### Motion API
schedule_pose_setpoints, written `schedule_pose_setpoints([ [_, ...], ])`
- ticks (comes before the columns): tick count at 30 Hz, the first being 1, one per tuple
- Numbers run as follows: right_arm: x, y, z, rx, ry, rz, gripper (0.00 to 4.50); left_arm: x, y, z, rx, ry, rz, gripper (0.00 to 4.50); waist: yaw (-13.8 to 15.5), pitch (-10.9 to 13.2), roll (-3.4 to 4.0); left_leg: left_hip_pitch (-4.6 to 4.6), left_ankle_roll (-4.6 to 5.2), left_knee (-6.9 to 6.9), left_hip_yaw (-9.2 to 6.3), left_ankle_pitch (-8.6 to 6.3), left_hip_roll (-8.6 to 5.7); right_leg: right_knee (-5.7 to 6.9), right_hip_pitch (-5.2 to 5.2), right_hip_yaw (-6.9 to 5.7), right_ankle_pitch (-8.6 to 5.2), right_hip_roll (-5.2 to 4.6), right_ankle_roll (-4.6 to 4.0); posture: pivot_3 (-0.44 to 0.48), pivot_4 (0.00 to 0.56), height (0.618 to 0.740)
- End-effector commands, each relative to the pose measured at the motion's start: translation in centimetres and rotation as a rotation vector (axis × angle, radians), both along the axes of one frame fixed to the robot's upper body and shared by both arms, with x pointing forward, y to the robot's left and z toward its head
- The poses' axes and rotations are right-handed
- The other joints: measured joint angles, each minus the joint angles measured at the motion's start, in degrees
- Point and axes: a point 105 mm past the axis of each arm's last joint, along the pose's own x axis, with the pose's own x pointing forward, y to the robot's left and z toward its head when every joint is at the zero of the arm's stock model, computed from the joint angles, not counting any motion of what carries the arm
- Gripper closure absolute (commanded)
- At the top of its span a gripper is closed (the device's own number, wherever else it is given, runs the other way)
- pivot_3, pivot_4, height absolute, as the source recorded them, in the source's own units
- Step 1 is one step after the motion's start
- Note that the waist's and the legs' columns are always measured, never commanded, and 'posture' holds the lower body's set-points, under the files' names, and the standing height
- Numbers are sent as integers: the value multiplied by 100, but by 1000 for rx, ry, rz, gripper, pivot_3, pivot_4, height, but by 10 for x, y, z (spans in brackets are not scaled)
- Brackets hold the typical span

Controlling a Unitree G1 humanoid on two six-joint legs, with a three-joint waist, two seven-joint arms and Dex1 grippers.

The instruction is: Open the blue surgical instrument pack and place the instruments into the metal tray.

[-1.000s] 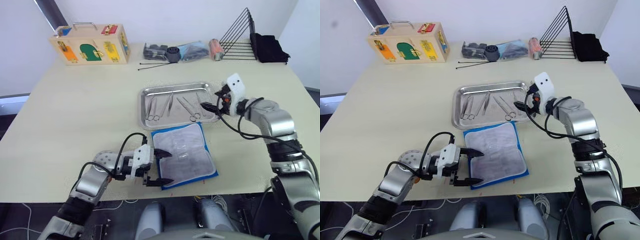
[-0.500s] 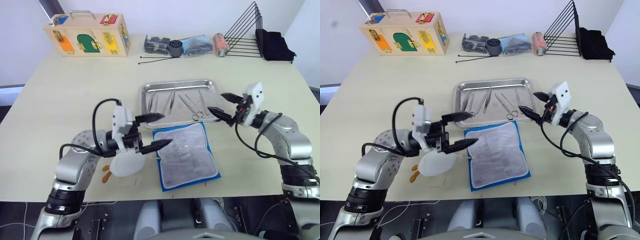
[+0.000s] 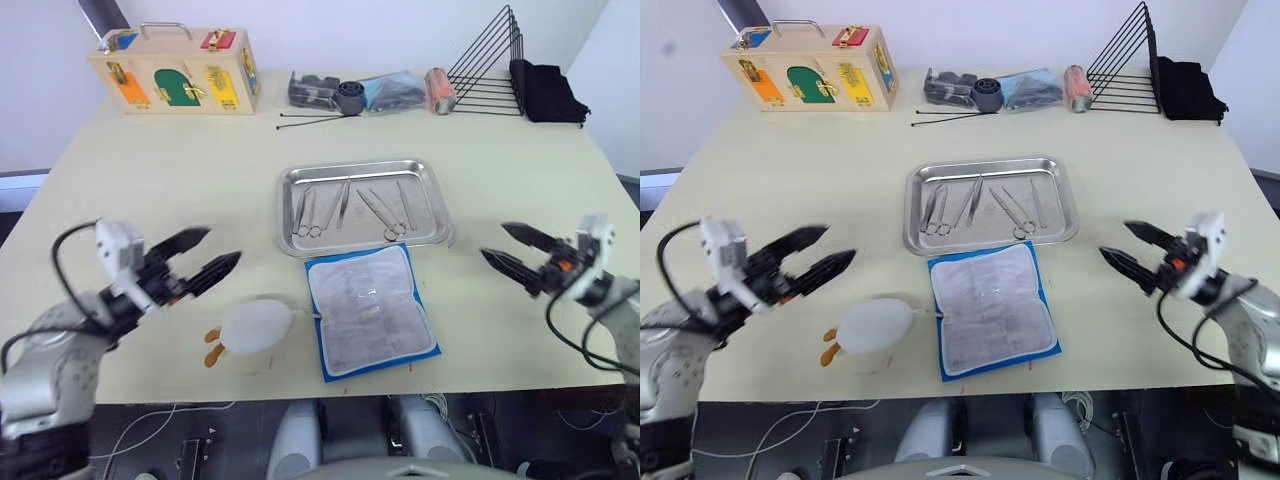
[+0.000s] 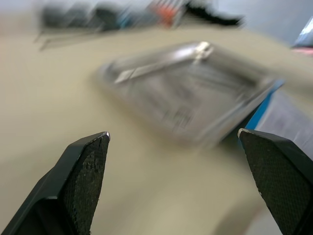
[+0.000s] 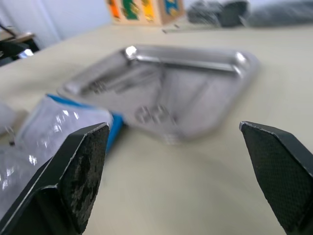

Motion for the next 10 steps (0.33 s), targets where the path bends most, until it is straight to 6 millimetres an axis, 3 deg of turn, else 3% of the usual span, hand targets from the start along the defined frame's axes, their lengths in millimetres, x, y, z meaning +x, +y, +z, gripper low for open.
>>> schedule_pose_setpoints([
  [1, -14, -13, 8, -23, -55, 2, 40, -13, 22, -4, 90, -5, 75, 0, 5, 2, -4, 0, 0, 2, -2, 0, 0, 2, 0, -1, 0, 0, 0, 0, 150, 740],
  [5, -38, -30, -13, -81, 18, -13, 40, -38, 49, -37, 162, 99, 192, 0, 27, 1, -4, 14, 0, 19, -7, 0, 1, 8, 19, -8, 0, 0, 0, 0, 150, 740],
  [10, -51, -41, -25, -124, 37, -54, 40, -56, 59, -58, 203, 153, 232, 0, 11, 1, -4, 23, 1, 45, -3, 0, 3, 11, 32, -5, 1, 1, 22, 0, 150, 740],
])
